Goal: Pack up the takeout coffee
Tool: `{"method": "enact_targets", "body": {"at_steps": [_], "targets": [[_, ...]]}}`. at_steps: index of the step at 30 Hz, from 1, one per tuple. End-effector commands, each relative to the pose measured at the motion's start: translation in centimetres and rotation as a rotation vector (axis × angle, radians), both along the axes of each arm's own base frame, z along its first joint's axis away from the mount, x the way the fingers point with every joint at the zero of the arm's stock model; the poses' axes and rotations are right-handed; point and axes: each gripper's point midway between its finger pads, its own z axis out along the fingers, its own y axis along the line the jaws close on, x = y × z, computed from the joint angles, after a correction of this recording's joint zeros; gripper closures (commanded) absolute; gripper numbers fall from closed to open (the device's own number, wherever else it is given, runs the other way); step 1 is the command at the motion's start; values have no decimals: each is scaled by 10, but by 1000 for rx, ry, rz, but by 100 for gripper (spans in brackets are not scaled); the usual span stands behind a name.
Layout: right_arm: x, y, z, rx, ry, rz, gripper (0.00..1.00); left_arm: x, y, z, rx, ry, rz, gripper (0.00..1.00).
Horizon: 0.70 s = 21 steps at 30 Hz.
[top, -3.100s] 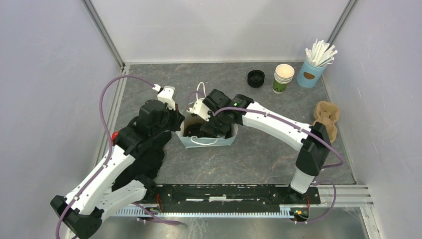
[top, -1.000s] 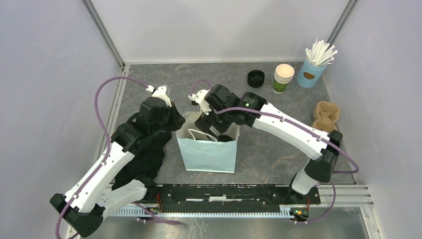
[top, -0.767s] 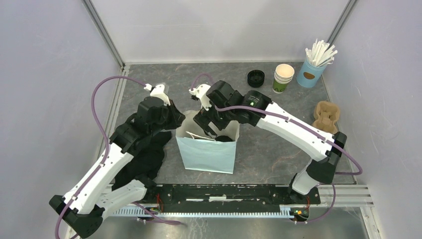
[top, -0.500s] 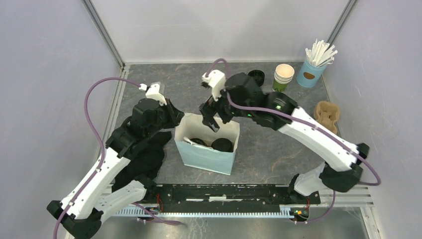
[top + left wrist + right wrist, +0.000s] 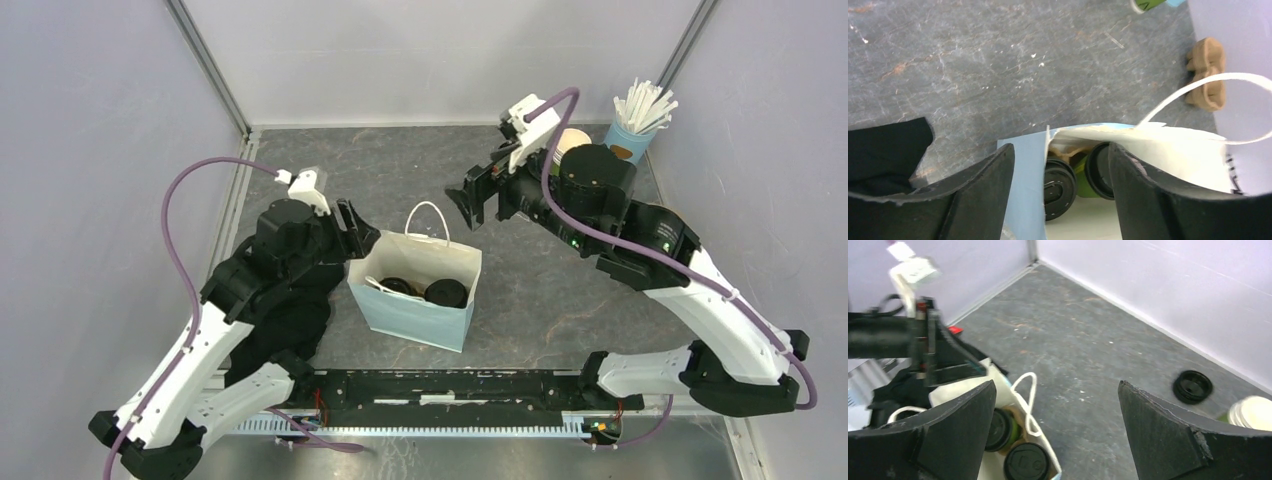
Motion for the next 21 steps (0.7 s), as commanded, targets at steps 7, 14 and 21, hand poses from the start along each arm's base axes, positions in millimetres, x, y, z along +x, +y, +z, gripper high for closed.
{"method": "enact_targets", "body": {"at_steps": [7, 14, 21], "targets": [[36, -126, -3, -83, -66, -630, 2, -17, 23, 82, -1, -168, 3, 16], [78, -170, -19, -164, -67, -850, 2, -22, 40, 106, 30, -243, 36, 12], [147, -193, -85, -74, 127, -820, 2, -34, 33, 120, -35, -273, -18, 8]]}}
